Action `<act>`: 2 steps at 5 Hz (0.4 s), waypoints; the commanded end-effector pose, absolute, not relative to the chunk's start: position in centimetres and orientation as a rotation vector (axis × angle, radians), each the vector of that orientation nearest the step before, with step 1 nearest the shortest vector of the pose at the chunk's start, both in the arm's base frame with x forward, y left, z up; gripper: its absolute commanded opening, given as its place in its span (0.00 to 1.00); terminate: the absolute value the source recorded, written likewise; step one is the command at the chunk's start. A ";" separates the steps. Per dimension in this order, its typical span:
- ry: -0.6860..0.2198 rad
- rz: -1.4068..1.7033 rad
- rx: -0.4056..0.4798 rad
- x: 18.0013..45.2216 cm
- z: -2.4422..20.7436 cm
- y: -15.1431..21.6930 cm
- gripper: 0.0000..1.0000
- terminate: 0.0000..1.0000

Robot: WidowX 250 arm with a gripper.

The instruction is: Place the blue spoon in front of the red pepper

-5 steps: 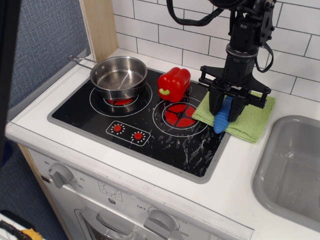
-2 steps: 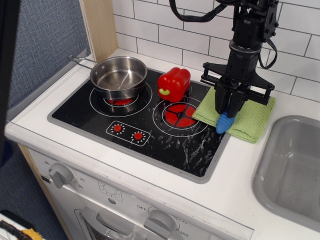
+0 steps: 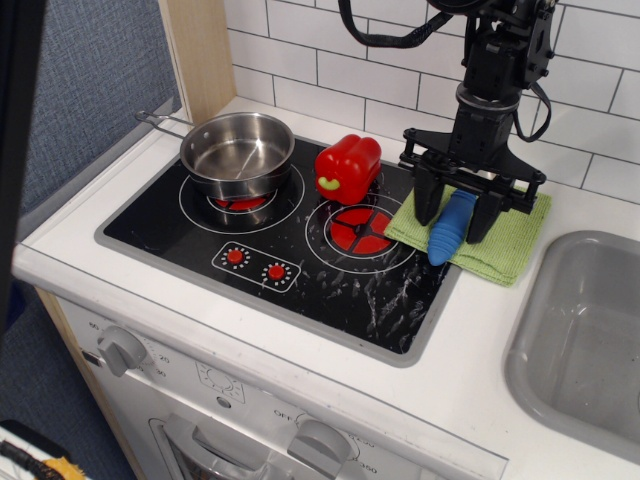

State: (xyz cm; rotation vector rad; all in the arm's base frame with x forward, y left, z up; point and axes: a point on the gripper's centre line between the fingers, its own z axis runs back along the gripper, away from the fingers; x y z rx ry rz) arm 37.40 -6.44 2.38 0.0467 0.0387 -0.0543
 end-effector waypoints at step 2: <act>0.004 -0.064 0.052 38.1 3.2 -6.7 1.00 0.00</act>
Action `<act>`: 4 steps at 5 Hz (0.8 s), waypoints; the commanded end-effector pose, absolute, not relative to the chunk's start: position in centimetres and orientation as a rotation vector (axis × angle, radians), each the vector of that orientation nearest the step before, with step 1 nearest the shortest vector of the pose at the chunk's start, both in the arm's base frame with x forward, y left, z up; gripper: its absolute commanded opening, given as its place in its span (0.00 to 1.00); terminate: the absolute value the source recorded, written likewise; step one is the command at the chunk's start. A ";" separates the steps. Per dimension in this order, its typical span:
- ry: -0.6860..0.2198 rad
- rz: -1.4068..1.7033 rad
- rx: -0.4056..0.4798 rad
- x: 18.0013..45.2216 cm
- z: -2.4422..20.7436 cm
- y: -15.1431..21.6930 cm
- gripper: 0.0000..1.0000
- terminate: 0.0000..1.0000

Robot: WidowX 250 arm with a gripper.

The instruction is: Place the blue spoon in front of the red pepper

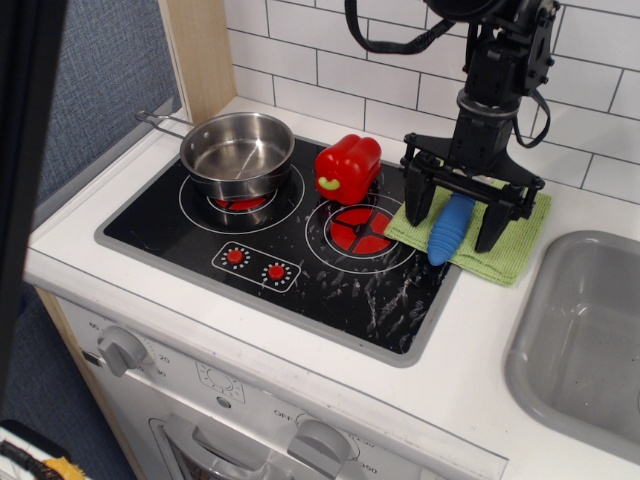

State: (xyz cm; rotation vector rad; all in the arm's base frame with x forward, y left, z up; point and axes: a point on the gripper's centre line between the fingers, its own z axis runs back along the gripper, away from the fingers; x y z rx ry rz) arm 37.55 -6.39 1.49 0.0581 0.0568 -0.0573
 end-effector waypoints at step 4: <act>-0.155 -0.052 -0.011 37.1 9.1 -5.1 0.00 0.00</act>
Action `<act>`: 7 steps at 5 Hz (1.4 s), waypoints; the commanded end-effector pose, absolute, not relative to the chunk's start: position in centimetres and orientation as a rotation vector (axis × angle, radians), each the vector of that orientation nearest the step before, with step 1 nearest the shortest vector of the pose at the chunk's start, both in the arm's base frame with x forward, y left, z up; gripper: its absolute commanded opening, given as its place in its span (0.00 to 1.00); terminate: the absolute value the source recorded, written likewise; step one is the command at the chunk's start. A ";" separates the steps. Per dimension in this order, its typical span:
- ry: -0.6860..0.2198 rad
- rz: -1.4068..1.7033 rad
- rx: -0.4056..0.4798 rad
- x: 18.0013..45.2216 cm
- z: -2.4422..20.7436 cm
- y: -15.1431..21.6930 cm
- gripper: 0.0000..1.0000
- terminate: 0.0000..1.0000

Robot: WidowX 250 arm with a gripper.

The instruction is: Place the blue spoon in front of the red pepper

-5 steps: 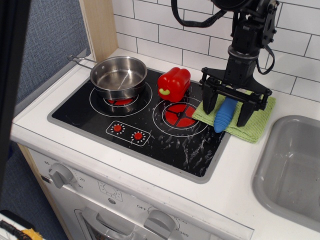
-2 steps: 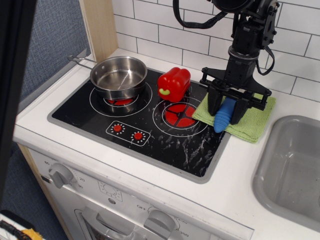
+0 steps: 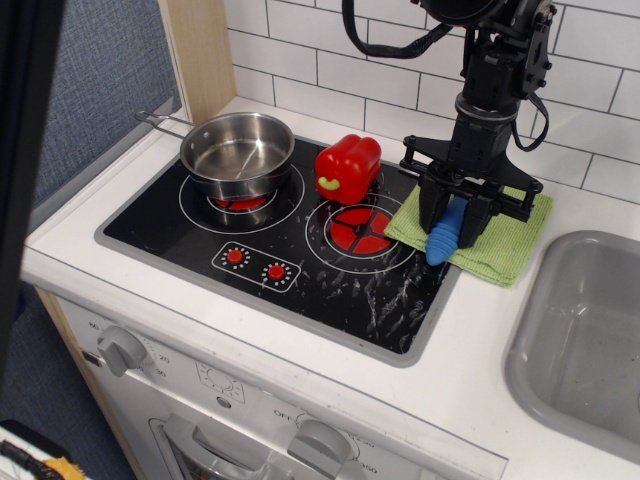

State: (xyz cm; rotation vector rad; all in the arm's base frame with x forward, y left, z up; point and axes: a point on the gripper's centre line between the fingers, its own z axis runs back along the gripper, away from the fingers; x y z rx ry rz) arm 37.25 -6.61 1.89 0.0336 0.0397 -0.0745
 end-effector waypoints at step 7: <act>-0.051 -0.059 0.077 27.0 5.2 8.4 0.00 0.00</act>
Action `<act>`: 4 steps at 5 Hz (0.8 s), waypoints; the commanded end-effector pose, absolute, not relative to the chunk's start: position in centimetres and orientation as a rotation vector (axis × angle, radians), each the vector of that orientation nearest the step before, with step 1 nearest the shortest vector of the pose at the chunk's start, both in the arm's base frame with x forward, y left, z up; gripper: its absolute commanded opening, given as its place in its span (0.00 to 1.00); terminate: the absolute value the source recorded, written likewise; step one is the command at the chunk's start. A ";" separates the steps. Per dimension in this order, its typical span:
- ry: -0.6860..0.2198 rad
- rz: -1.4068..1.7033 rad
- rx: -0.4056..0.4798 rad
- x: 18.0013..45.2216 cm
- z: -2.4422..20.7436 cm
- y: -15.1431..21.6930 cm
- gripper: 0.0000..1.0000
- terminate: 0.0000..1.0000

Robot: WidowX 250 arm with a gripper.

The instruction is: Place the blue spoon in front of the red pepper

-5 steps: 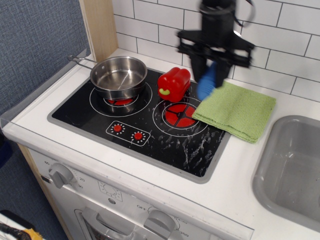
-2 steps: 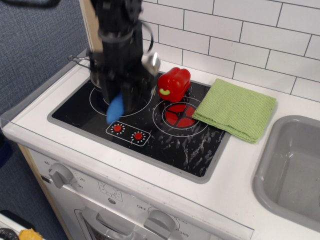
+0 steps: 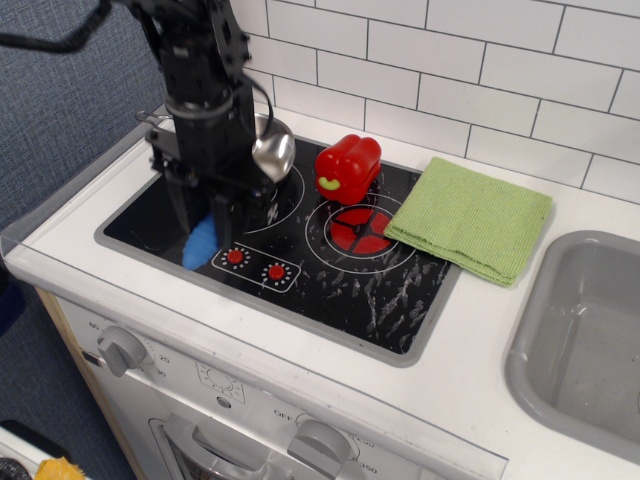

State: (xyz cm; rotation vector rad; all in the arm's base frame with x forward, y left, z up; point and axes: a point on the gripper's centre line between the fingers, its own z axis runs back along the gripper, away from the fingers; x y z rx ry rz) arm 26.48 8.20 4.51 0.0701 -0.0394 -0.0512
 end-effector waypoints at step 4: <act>0.046 -0.037 0.063 28.2 3.1 7.9 1.00 0.00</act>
